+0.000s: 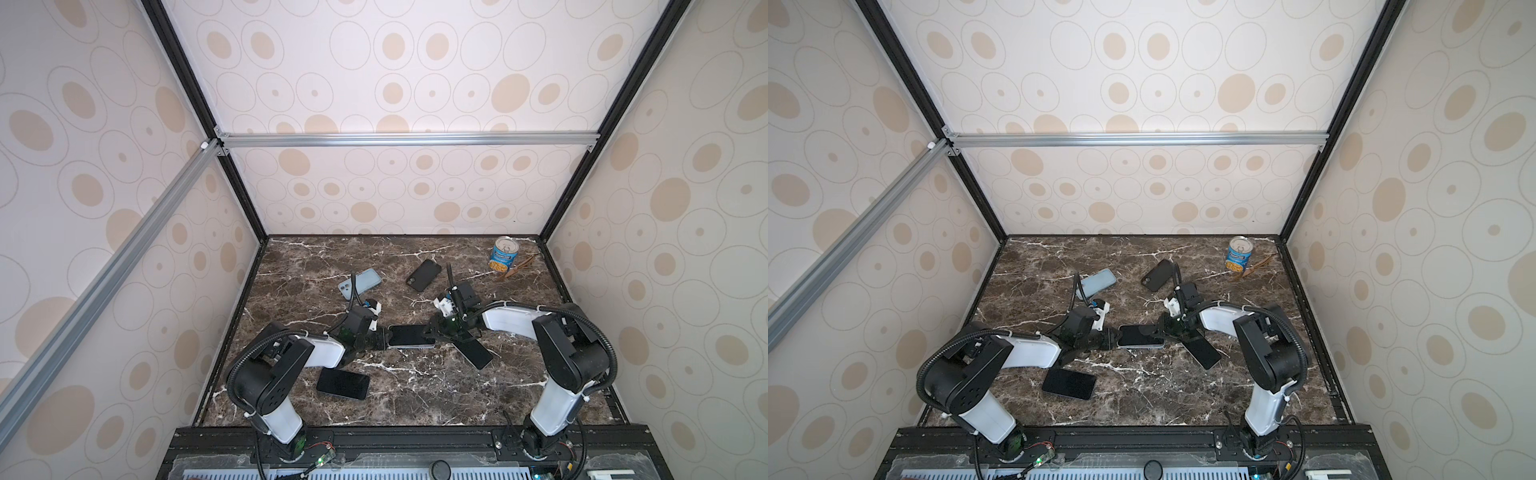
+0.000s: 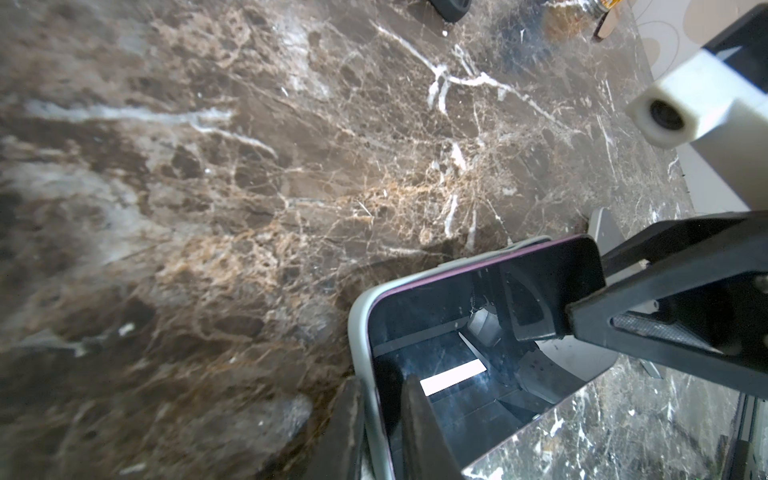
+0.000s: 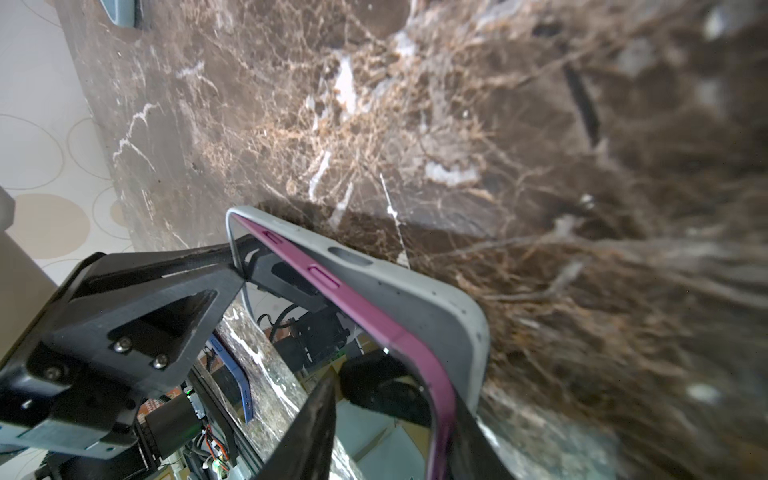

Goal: Put the phone into the phone case

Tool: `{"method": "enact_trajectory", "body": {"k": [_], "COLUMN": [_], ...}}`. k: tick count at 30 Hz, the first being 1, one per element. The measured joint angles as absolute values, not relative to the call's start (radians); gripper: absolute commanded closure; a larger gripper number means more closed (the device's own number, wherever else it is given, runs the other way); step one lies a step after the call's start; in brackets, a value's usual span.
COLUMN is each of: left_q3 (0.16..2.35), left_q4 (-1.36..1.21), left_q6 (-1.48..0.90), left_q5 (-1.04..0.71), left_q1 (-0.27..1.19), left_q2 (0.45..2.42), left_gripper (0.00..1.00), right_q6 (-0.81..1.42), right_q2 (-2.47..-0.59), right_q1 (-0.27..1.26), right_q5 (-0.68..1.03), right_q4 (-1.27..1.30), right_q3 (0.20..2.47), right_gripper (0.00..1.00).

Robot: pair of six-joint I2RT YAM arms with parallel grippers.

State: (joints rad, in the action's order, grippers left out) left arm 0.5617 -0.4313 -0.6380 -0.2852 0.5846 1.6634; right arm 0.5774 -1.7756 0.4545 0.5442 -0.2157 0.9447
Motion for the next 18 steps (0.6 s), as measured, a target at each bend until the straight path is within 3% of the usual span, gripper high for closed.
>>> {"method": "enact_trajectory", "body": {"k": [9,18], "left_q3": [0.562,0.562], "left_q4": [-0.429,-0.428], "left_q6": [-0.635,-0.633], "left_q5": [-0.285,-0.286], "left_q1": [0.585,0.585], "left_q2": [1.663,1.66], "left_gripper": [0.83,0.83], "right_q6": [0.536,0.519], "right_q2": [-1.715,-1.7], "right_q1": [0.456,0.455], "right_q5": [0.487,0.455], "right_q4": [-0.309,-0.355], "right_q3": [0.95,0.942], "right_gripper": [0.57,0.68]}}
